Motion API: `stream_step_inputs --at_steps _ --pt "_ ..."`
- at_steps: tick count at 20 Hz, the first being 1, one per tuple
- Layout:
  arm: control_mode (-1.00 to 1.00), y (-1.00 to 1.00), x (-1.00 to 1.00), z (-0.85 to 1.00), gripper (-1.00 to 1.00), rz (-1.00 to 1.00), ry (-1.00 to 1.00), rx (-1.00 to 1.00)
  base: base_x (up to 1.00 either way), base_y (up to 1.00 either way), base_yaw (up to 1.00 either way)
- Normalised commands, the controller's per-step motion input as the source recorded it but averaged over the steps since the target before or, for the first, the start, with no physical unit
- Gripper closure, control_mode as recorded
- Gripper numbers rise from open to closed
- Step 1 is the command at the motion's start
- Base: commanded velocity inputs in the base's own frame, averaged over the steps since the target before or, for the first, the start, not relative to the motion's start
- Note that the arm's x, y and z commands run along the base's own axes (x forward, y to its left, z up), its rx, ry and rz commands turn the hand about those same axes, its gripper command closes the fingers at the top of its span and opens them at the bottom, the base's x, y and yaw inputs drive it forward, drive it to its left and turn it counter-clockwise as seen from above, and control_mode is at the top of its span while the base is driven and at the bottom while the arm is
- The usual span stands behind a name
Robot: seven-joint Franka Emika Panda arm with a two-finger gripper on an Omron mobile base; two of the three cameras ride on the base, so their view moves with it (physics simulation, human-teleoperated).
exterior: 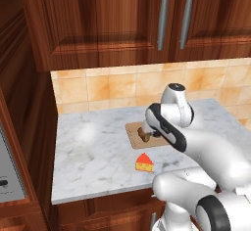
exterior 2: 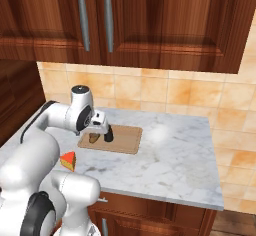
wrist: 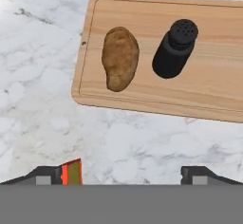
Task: Retrieve the reheated potato from the microwave, then place the potato, cheese, and condiment on the cutting board.
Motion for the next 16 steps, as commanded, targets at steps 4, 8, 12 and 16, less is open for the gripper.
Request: stream_step_inputs --at_steps 4,8,12,16 --pt "-1.00 0.36 -0.18 0.00 -1.00 0.25 0.00 -0.06 0.00 0.00 0.00" --pt "-1.00 0.28 -0.11 0.00 -1.00 0.20 0.00 -0.03 0.00 0.00 0.00" --pt "-1.00 0.25 -0.26 0.00 -1.00 0.16 0.00 -0.01 0.00 0.00 0.00" --pt "-1.00 0.24 -0.31 -0.02 -1.00 0.10 0.00 -0.06 0.00 0.00 0.00"
